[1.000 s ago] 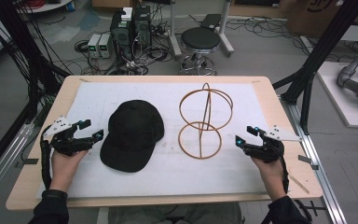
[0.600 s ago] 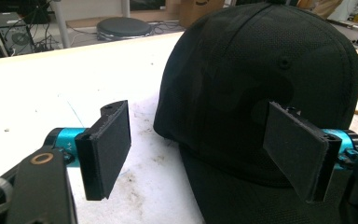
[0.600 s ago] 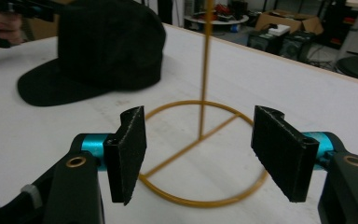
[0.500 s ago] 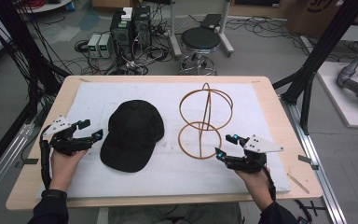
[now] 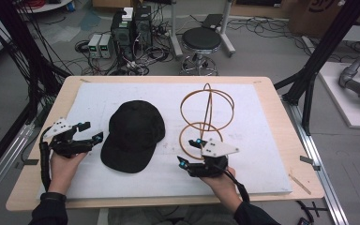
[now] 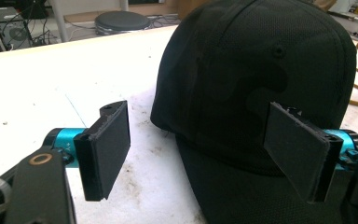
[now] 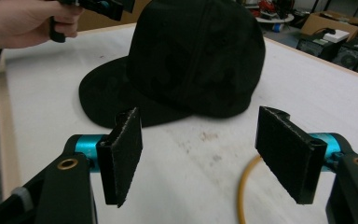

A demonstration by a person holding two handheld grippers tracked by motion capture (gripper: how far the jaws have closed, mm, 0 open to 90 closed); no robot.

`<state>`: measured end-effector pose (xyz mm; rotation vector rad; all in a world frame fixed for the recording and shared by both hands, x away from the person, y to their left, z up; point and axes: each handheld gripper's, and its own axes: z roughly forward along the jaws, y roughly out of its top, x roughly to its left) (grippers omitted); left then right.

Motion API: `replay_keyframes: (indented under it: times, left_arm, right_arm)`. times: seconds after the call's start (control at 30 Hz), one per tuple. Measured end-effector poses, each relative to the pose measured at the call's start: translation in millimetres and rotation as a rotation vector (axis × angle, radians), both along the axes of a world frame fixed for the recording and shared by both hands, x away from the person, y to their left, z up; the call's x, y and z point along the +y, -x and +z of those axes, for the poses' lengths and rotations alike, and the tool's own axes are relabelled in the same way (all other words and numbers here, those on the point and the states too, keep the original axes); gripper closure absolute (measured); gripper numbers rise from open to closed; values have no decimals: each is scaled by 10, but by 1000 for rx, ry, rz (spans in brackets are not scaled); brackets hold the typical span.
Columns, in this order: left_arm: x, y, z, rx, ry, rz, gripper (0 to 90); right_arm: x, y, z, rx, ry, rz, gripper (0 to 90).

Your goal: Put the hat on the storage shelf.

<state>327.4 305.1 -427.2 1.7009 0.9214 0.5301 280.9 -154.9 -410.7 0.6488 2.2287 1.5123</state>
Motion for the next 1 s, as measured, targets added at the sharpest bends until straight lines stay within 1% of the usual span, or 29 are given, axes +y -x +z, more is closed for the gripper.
replay_keyframes:
  times: [0.13,0.17,0.2,0.3,0.37,0.4,0.47,0.57,0.63,0.7,0.73,0.77,0.8,0.9,0.93,0.97,1.0]
  left_arm:
    - [2,8,-5,3,-1,0,230]
    - [2,8,-5,3,-1,0,230]
    - [5,12,-5,3,-3,-1,231]
    - [16,23,-6,2,-9,-1,230]
    - [22,28,-5,3,-8,-1,231]
    - [22,28,-5,3,-8,-1,231]
    - [26,34,-5,3,-7,0,231]
    - [30,37,-7,2,-7,0,231]
    - [25,35,-12,4,-13,2,231]
    - [22,35,-14,5,-15,1,231]
    - [16,32,-16,4,-17,-1,231]
    - [16,32,-16,4,-17,-1,231]
    - [13,32,-17,4,-18,-2,230]
    - [8,32,-17,3,-20,-4,231]
    - [10,32,-18,5,-20,-4,230]
    - [10,32,-18,5,-20,-4,230]
    - [10,32,-20,7,-21,-5,231]
  right_arm:
    - [266,-102,-19,-24,21,1,349]
    - [266,-102,-19,-24,21,1,349]
    - [373,-148,-28,-15,30,-6,357]
    - [505,-230,-35,-31,45,-9,377]
    - [591,-281,-42,-22,46,-7,391]
    - [591,-281,-42,-22,46,-7,391]
    - [705,-355,-52,-22,52,-7,400]
    - [802,-431,-60,-10,55,-7,409]
    - [859,-460,-63,-23,71,-15,428]
    - [906,-503,-73,-23,74,-19,438]
    - [925,-526,-81,-10,76,-21,439]
    - [925,-526,-81,-10,76,-21,439]
    - [967,-572,-93,14,83,-28,459]
    - [1013,-617,-79,11,79,-24,487]
    - [1029,-631,-70,20,80,-17,495]
    - [1042,-647,-66,15,86,-14,502]
    - [1054,-664,-66,20,81,-13,512]
